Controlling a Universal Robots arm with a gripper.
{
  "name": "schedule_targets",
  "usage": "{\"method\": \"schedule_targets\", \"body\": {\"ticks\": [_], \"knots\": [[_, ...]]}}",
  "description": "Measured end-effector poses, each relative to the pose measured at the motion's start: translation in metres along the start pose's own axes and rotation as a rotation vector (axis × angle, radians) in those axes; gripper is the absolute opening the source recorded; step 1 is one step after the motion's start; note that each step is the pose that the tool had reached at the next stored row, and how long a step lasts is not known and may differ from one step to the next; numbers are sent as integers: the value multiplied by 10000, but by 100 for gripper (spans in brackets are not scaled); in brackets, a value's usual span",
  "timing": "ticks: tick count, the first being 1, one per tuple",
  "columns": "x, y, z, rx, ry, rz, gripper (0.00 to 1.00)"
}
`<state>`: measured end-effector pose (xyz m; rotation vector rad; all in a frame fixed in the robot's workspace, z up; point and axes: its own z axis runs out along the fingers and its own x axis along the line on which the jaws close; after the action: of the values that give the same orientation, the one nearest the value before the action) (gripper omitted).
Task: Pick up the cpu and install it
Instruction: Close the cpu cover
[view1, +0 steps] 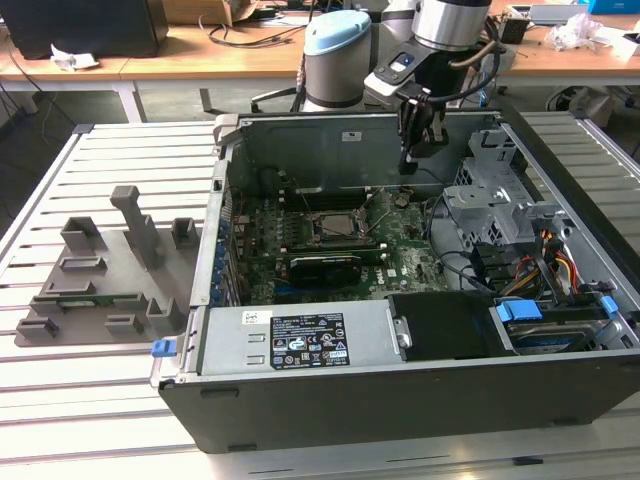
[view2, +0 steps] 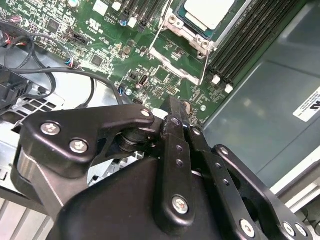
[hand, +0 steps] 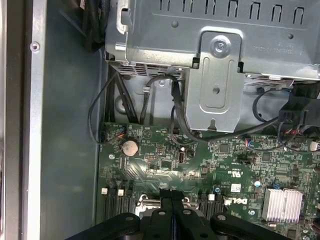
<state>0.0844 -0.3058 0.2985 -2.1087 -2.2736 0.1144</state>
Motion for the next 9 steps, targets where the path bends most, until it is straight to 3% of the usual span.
{"method": "schedule_targets", "body": {"ticks": [9], "knots": [[2, 6, 76, 2, -1, 0, 11]]}}
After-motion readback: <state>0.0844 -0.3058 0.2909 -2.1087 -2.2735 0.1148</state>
